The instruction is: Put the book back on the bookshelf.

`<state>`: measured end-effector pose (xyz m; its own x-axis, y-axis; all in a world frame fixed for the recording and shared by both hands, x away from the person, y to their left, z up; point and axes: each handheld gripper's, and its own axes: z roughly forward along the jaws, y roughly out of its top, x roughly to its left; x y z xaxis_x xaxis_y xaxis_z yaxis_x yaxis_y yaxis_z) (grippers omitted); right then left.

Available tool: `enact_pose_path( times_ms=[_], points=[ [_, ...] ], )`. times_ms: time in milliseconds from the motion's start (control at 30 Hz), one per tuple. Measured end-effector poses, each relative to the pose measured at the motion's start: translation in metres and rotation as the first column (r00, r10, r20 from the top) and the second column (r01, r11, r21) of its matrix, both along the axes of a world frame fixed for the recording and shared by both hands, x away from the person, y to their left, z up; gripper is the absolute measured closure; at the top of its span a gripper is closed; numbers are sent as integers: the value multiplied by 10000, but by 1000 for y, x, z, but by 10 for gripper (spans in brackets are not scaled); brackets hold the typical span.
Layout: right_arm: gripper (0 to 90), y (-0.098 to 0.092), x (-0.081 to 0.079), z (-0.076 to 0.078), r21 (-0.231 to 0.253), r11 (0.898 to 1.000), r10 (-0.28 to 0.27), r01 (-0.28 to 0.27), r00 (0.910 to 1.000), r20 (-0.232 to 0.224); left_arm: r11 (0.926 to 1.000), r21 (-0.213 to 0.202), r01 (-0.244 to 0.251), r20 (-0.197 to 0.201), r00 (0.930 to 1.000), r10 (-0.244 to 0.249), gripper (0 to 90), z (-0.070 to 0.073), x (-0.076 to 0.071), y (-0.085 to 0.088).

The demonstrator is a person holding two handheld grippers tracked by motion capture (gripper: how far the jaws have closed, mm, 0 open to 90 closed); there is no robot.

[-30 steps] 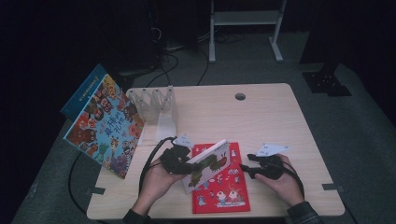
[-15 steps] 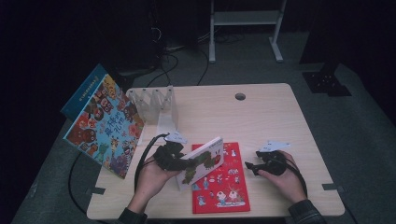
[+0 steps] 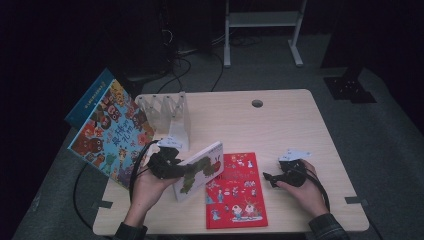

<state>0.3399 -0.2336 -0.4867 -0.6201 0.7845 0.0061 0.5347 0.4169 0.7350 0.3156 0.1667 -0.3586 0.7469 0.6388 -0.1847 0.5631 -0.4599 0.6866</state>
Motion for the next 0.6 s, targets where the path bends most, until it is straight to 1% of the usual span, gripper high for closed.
enact_pose_path(
  times_ms=[267,433,600],
  points=[
    [129,0,0,0,0,10000,-24,24,10000,-23,9984,-106,-563,124,9983,565,757,7,-2,24],
    [128,0,0,0,9,10000,-36,36,10000,-21,9956,-75,-935,189,9954,936,757,11,-3,40],
    [128,0,0,0,9,10000,-36,36,10000,-23,9911,-80,-1326,312,9907,1328,756,12,-3,54]
  ],
)
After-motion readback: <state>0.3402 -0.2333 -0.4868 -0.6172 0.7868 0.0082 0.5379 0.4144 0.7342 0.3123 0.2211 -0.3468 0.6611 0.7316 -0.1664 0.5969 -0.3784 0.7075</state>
